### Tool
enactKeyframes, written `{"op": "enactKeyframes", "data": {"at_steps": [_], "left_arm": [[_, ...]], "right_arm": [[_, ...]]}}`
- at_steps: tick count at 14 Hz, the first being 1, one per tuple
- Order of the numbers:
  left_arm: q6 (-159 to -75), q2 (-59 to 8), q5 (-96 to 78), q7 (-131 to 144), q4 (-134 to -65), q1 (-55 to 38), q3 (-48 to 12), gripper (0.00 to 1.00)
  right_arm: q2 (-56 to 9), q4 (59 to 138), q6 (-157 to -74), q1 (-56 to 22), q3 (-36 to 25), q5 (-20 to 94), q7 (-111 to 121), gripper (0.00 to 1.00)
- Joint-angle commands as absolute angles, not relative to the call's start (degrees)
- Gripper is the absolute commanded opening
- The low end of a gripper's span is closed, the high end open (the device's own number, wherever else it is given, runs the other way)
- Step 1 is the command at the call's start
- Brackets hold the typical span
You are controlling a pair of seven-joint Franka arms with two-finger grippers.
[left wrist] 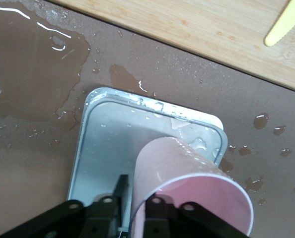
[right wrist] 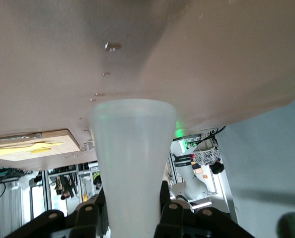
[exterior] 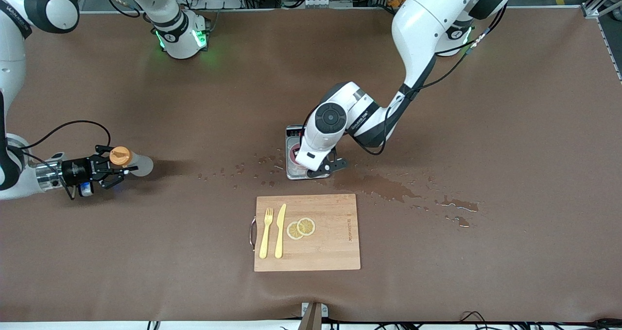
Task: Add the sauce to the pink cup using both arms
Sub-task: 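Place the pink cup on the silver scale with the left gripper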
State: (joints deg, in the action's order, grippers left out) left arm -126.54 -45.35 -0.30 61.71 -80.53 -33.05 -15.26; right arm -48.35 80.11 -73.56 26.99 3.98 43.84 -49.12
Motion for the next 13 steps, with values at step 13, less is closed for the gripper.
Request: {"op": "enactKeyframes", "data": {"at_steps": [13], "left_arm": [[-106.29,-24.98,0.97,46.44,-79.28,-15.41,-15.03,1.0]], "right_arm": [[-33.93,78.23,-76.73,6.96,3.08,34.45,-81.19,0.35]]}}
